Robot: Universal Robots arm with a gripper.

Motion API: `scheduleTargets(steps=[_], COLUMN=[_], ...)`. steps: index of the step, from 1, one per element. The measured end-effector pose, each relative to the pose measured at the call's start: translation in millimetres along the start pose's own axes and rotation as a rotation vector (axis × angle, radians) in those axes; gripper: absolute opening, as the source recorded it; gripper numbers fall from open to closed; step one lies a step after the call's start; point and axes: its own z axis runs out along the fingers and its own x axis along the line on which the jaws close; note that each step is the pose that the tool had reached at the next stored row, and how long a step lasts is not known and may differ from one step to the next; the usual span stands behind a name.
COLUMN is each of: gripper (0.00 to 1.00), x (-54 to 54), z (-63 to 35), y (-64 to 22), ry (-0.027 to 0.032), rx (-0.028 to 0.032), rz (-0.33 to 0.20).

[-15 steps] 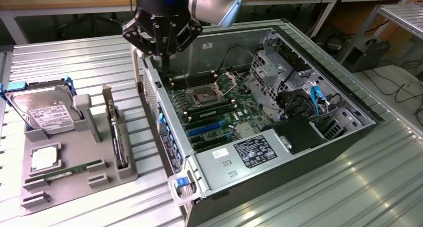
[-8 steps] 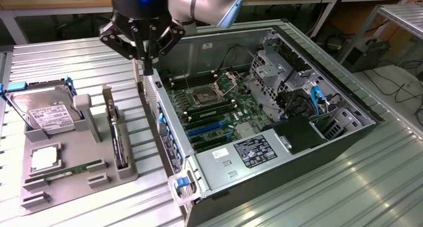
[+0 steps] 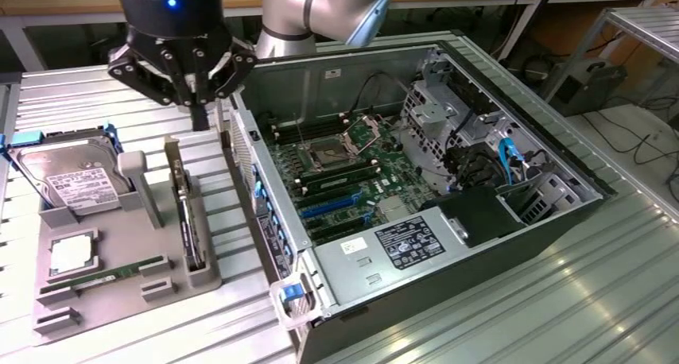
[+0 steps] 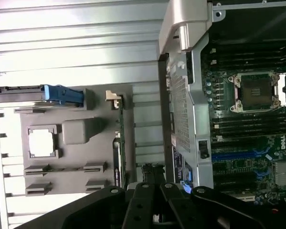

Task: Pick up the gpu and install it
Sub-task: 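Reach for the gpu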

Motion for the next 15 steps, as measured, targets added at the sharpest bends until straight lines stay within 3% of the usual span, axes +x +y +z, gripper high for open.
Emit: scheduleTargets(steps=[2, 6, 15], gripper=[0.11, 0.11, 0.11], x=[18.1, 36.0, 40.1], z=[3.3, 7.6, 9.5], y=[-1.6, -3.2, -3.6], ry=[-0.0002, -0.0003, -0.0003], rx=[0.0024, 0.0033, 0.0034], rz=[0.0, 0.0, 0.0])
